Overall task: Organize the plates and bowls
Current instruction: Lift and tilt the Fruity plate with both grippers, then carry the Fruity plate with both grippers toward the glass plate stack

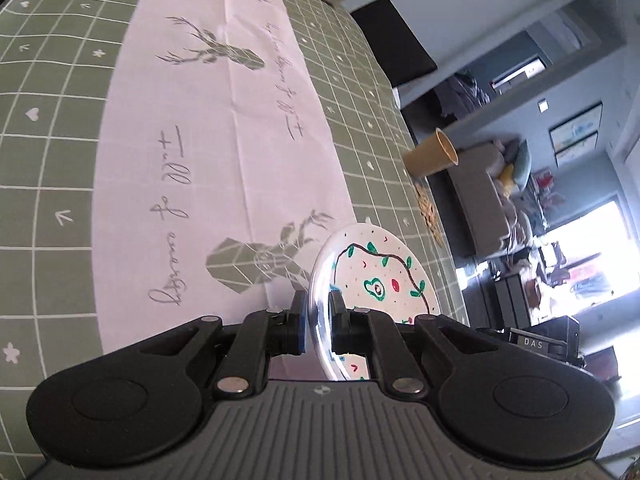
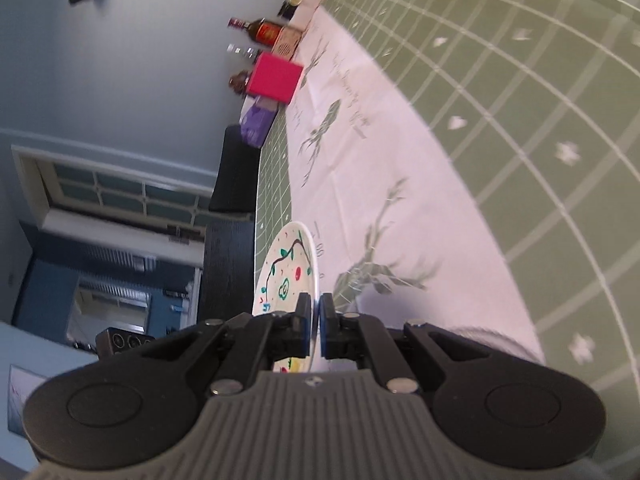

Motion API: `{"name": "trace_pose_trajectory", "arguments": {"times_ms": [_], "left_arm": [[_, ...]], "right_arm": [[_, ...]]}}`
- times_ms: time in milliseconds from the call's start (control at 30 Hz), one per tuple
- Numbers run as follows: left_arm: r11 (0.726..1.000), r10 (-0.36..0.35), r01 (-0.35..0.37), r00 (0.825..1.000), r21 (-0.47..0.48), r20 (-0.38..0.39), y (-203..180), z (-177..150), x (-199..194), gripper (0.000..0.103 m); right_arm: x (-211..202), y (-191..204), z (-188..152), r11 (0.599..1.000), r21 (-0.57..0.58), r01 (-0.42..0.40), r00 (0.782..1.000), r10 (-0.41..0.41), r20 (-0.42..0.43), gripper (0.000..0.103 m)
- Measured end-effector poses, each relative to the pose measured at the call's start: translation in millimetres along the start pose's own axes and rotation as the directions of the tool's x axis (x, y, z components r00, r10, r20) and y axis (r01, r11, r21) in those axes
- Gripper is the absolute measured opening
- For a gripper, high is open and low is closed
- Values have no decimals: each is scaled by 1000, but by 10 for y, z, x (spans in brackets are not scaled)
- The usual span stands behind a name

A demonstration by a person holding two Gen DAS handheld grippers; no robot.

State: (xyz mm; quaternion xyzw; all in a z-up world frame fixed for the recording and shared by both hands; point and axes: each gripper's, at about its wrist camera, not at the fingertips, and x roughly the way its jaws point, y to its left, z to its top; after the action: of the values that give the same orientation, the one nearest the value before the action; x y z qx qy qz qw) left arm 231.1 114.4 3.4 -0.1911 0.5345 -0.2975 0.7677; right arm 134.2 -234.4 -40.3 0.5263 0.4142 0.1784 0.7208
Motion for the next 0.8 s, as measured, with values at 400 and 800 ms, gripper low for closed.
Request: {"name": "trace_pose_trajectory", "arguments": {"times_ms": [400, 800], "left_arm": [[980, 114, -85, 980, 177, -163, -548, -380, 506, 11], [968, 175, -124, 958, 220, -228, -590, -500, 709, 13]], "right_arm": [[-665, -365, -331, 996, 67, 52, 999, -52, 10, 2], [-731, -684, -522, 983, 171, 70, 997, -65, -38, 2]]}}
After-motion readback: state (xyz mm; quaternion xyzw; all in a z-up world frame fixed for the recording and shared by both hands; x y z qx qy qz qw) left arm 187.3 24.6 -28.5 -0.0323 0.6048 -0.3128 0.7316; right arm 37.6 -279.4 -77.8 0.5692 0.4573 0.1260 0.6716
